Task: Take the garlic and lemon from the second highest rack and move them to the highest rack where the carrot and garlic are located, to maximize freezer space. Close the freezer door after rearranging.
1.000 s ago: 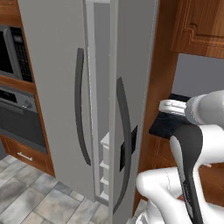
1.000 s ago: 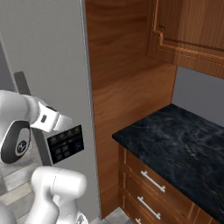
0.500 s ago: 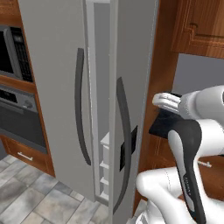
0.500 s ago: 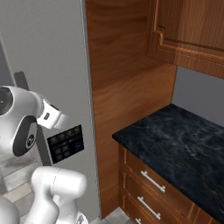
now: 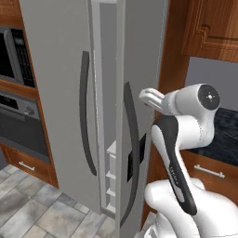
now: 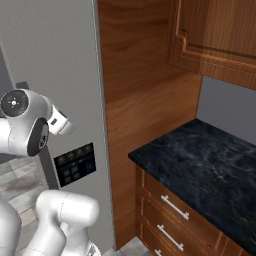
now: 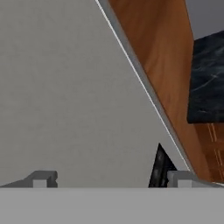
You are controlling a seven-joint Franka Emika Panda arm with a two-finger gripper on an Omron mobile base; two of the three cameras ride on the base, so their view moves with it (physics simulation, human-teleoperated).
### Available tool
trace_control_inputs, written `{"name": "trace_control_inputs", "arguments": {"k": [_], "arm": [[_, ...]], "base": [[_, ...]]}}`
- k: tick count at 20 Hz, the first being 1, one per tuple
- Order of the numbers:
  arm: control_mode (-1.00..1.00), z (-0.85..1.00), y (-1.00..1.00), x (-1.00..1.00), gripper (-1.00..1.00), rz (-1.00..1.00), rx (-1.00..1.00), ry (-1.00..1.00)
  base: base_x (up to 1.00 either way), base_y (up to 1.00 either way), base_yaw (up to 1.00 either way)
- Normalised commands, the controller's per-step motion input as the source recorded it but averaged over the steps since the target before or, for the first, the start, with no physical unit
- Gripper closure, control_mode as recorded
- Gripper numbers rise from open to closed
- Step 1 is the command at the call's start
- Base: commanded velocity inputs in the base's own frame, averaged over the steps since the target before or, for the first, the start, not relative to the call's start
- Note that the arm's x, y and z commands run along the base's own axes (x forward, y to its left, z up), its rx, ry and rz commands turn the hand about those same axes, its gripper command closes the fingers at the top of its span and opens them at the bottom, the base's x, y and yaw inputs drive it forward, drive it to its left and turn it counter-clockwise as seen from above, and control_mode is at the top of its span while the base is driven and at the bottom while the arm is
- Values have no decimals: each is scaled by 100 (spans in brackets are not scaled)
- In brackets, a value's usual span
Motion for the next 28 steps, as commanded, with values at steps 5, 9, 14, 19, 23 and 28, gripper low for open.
{"name": "trace_control_inputs", "arguments": {"k": [5,9,14,19,23,28], "arm": [[-100,-14,43,76,-100,-3,4,0],[-100,-12,27,78,-100,-12,11,0],[-100,-14,26,84,-100,-43,5,0],[-100,-11,24,86,-100,-49,11,0],[-100,-8,10,77,-100,-53,11,0],[-100,-32,-20,50,-100,-50,5,-5]], "base": [[0,0,0],[0,0,0],[0,0,0],[0,0,0],[0,0,0],[0,0,0]]}}
